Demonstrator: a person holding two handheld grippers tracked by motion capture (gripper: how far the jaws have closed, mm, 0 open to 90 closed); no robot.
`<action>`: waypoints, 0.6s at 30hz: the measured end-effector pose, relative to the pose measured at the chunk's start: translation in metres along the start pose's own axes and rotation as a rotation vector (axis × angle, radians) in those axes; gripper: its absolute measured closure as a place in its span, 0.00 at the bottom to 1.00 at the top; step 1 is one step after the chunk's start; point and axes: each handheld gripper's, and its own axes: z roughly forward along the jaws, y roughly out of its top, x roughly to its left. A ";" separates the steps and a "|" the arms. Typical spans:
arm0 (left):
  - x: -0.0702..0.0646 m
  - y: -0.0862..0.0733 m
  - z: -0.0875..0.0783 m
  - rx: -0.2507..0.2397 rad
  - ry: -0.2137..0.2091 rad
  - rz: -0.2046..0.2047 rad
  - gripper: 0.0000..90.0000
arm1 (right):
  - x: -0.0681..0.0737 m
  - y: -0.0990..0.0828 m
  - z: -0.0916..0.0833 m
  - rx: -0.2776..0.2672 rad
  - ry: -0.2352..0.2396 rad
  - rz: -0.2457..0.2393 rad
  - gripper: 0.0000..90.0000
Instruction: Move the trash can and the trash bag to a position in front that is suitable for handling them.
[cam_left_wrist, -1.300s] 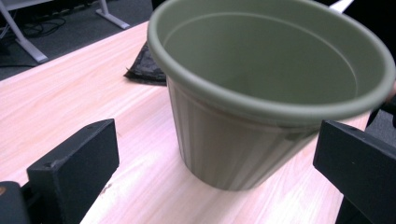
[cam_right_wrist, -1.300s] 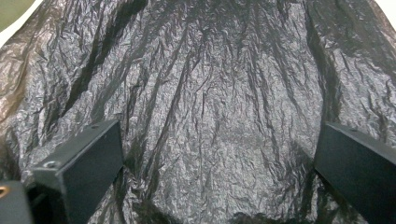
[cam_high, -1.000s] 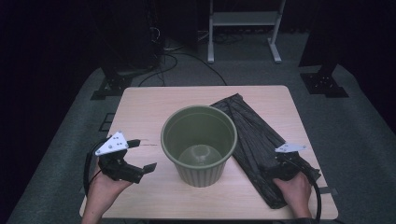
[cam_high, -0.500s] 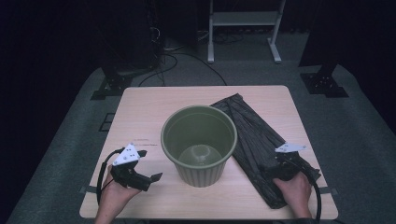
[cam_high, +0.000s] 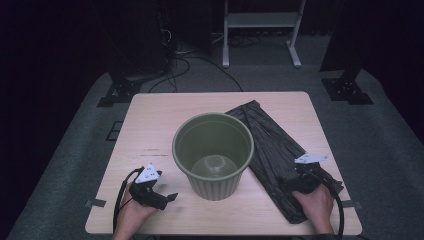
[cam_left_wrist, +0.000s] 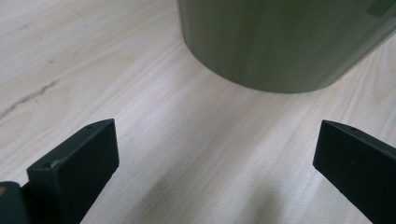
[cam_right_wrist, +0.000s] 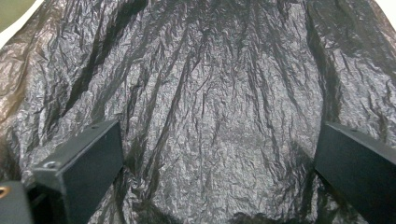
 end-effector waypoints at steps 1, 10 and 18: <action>0.000 -0.001 0.002 0.009 0.003 0.005 0.00 | 0.000 0.000 0.000 0.000 0.000 0.000 0.00; 0.000 -0.008 0.013 0.053 0.005 0.013 0.00 | 0.000 0.000 0.000 0.000 0.003 -0.002 0.00; 0.000 -0.011 0.016 0.067 0.014 0.023 0.00 | 0.003 0.004 -0.011 -0.025 0.022 -0.016 0.00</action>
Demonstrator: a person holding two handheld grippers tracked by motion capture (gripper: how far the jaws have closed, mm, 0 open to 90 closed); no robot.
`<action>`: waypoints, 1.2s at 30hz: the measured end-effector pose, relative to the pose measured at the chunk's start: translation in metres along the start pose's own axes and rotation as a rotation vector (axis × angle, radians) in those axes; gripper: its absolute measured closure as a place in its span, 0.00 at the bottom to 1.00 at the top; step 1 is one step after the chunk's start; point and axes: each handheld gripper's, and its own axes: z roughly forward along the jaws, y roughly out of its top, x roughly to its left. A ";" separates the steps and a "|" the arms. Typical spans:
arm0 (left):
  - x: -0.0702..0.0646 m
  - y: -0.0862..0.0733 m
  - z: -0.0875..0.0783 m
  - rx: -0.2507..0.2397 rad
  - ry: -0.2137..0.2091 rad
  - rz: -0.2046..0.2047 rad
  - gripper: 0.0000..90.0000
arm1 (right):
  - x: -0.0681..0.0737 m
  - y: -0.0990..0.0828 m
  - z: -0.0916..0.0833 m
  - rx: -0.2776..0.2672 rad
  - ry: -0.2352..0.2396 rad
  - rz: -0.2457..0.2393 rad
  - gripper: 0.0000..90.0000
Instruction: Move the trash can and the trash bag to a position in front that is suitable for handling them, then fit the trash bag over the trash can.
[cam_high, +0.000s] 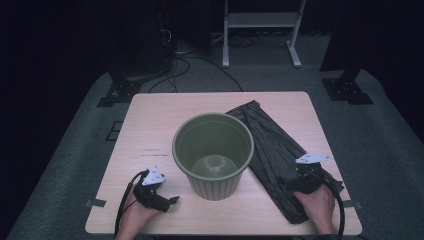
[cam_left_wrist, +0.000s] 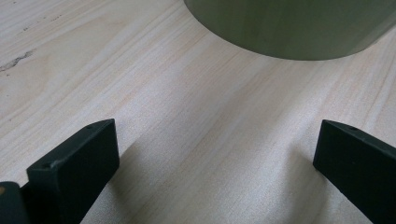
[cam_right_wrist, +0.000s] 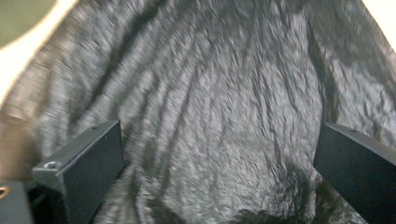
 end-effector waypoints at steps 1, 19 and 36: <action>0.000 0.000 0.000 0.000 0.000 0.000 0.00 | 0.000 0.000 0.000 0.000 0.000 0.000 0.00; 0.000 0.000 0.000 0.001 0.001 -0.001 0.00 | 0.034 0.019 0.005 -0.041 0.126 -0.051 0.00; 0.000 0.000 0.000 0.001 0.001 0.000 0.00 | 0.060 0.023 0.024 0.023 0.181 -0.147 0.74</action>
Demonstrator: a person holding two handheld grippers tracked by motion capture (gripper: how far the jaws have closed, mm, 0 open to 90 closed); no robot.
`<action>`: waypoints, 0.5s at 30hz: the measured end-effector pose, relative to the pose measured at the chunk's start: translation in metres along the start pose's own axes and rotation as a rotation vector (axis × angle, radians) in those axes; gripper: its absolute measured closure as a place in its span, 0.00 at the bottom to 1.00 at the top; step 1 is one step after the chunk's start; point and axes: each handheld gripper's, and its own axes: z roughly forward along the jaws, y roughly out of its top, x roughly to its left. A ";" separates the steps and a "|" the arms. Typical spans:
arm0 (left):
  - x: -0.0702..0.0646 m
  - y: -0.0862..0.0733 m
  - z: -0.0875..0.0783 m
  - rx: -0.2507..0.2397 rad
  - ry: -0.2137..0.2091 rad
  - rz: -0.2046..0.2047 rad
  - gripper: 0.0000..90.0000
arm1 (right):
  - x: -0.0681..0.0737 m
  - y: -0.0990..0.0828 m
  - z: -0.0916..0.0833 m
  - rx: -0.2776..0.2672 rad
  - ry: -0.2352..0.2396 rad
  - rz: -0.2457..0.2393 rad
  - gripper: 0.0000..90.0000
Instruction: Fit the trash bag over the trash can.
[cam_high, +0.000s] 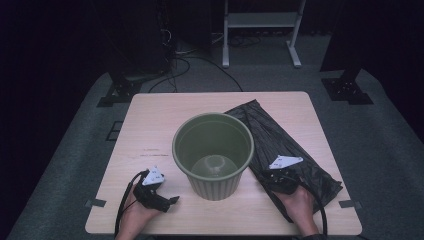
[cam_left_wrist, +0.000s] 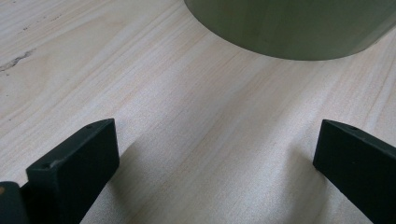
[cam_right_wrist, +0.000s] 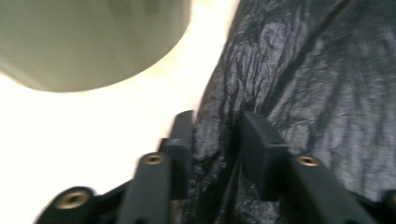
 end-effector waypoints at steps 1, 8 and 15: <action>0.000 0.000 0.000 0.000 0.000 0.000 0.00 | 0.001 0.000 0.001 0.003 -0.002 -0.004 0.80; -0.001 0.000 0.000 0.001 -0.002 0.000 0.00 | 0.015 0.007 0.007 0.023 0.058 -0.003 0.99; -0.001 -0.001 -0.001 0.001 -0.002 0.002 0.00 | 0.042 0.011 0.009 0.038 0.109 -0.048 0.98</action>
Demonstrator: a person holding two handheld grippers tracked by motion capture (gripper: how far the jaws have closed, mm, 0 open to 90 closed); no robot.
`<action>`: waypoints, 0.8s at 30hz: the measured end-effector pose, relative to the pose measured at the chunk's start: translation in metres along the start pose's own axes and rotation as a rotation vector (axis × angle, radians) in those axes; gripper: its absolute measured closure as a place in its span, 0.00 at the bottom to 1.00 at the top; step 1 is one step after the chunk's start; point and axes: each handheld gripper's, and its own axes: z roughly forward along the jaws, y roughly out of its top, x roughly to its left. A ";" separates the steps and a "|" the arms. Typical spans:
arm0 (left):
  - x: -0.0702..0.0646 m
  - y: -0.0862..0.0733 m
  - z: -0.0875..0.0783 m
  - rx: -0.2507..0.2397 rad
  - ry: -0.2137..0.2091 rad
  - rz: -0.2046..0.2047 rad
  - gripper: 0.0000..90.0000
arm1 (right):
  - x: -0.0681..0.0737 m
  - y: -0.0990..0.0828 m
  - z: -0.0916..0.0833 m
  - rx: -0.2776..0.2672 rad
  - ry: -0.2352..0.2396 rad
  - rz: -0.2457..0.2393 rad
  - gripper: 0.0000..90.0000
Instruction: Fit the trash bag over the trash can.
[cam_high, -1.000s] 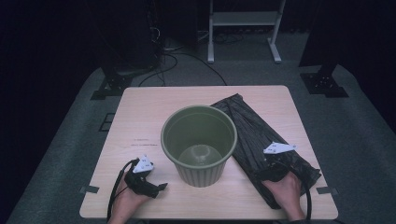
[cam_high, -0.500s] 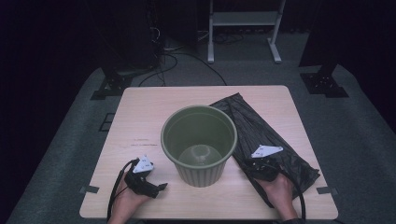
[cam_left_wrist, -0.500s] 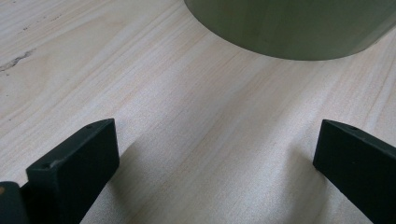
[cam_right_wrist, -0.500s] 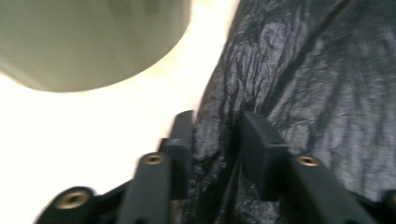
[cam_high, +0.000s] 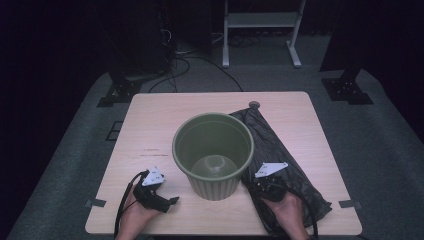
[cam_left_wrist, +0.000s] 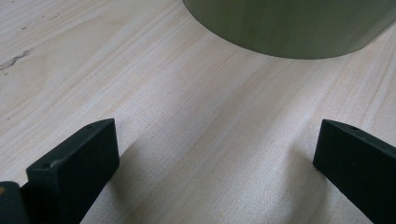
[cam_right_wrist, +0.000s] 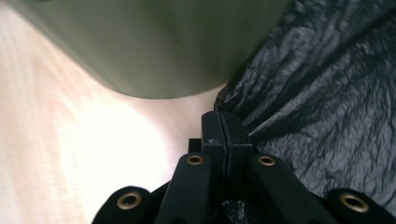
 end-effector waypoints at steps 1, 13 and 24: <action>0.000 0.000 0.000 -0.001 0.000 0.000 0.00 | 0.002 0.001 -0.001 -0.005 0.005 -0.007 0.93; 0.000 0.000 0.000 0.000 0.000 0.001 0.00 | -0.028 0.006 -0.038 -0.074 -0.159 0.082 0.41; 0.000 0.000 0.000 0.001 -0.001 0.002 0.00 | -0.065 0.000 -0.077 -0.157 -0.224 0.164 0.28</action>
